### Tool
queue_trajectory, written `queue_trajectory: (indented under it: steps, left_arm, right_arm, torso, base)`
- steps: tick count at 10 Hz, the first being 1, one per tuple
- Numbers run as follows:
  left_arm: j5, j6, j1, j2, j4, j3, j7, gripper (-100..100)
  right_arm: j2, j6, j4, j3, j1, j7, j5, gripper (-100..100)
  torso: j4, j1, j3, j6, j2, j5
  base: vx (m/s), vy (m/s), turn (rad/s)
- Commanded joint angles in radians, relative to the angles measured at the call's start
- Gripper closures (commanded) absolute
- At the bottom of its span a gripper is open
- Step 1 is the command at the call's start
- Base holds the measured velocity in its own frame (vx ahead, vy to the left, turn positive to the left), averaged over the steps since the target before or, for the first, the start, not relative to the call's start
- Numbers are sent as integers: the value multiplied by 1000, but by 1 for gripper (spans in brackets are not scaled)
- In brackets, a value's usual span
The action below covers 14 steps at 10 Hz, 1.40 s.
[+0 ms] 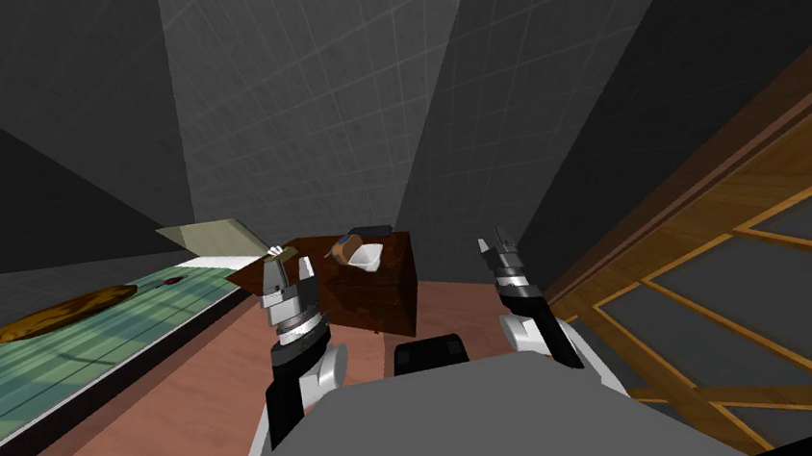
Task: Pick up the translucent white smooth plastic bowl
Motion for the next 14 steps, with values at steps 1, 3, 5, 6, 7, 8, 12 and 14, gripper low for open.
queue_trajectory:
  steps: [1,3,5,6,7,8,12,14]
  left_arm:
    - [9,18,-10,48,4,1,7,-100]
    - [30,59,-32,107,13,2,24,-100]
    - [44,86,-48,150,18,4,36,-100]
    - [61,119,-66,182,24,5,50,-100]
    - [80,147,-86,213,30,6,66,-100]
    - [80,155,-86,214,30,6,66,-100]
    - [149,277,-157,303,49,11,123,-100]
    - [176,326,-184,332,56,14,144,-100]
  right_arm:
    - [0,0,0,0,0,0,0,0]
    - [0,0,0,0,0,0,0,0]
    - [0,0,0,0,0,0,0,0]
    - [0,0,0,0,0,0,0,0]
    - [0,0,0,0,0,0,0,0]
    - [0,0,0,0,0,0,0,0]
    - [0,0,0,0,0,0,0,0]
    - [0,0,0,0,0,0,0,0]
  torso:
    - [0,0,0,0,0,0]
    - [0,0,1,0,1,0]
    - [1,0,1,0,2,0]
    - [1,0,1,0,2,0]
    - [1,0,2,0,3,0]
    - [1,-1,2,0,4,0]
    - [1,0,3,0,4,0]
    - [1,-1,2,0,3,0]
  base:
    - [-11,-5,-22]
    - [-37,-3,-35]
    - [-36,-1,-26]
    - [-53,-14,-62]
    - [-66,-15,-65]
    - [-54,-3,-22]
    - [-68,-10,-54]
    - [-47,-15,-40]
